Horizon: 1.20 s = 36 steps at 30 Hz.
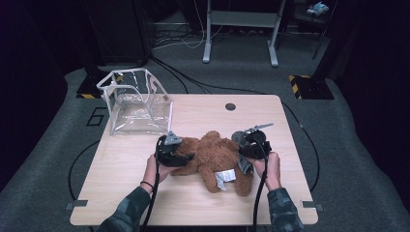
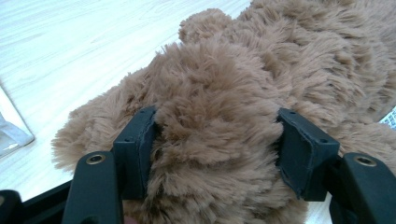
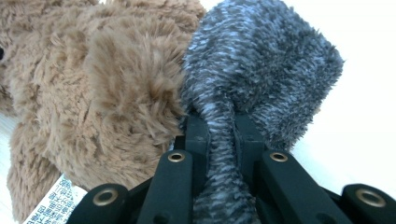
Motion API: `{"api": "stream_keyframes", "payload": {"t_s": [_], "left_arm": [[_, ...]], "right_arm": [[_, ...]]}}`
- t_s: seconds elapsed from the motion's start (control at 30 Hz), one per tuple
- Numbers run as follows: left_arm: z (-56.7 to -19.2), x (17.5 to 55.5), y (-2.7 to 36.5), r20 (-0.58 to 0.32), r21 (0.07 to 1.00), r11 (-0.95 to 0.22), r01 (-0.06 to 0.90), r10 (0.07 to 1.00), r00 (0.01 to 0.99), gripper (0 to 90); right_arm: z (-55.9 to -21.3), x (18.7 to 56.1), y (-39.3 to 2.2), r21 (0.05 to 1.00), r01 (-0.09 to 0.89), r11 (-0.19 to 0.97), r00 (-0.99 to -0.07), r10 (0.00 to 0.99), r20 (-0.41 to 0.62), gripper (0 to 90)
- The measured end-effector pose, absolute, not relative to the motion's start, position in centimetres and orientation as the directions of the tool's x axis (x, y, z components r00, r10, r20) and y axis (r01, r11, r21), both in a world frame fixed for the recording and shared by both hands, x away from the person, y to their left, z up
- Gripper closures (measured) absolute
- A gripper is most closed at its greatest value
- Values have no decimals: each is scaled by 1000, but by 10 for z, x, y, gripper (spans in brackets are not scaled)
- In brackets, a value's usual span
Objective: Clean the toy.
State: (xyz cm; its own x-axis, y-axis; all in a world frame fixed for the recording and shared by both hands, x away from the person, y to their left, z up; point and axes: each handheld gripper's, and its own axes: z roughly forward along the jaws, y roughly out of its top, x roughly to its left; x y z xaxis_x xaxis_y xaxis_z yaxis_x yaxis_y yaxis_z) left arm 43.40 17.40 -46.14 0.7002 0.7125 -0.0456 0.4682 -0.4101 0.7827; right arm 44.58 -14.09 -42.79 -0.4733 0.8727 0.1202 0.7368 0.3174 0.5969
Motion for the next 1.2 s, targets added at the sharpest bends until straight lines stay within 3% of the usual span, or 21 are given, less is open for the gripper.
{"api": "stream_keyframes", "payload": {"t_s": [0.23, 0.5, 0.77, 1.0, 1.2], "left_arm": [[-461, 434, 172, -27, 778, -424, 464, 715, 699, 350], [-462, 434, 173, -32, 779, -419, 467, 717, 697, 350], [-462, 434, 174, -40, 783, -410, 468, 717, 695, 350], [-462, 434, 175, -40, 782, -413, 468, 715, 698, 350], [-462, 434, 174, -40, 779, -413, 471, 718, 695, 350]], "right_arm": [[-444, 446, -142, 568, 757, 323, -467, 876, 124, 803], [-485, 456, -142, 472, 825, 311, -437, 880, 184, 802], [-486, 456, -143, 448, 821, 353, -435, 896, 92, 799], [-461, 445, -162, 526, 800, 290, -405, 907, 115, 796], [-422, 436, -155, 632, 719, 287, -446, 889, 104, 796]]}}
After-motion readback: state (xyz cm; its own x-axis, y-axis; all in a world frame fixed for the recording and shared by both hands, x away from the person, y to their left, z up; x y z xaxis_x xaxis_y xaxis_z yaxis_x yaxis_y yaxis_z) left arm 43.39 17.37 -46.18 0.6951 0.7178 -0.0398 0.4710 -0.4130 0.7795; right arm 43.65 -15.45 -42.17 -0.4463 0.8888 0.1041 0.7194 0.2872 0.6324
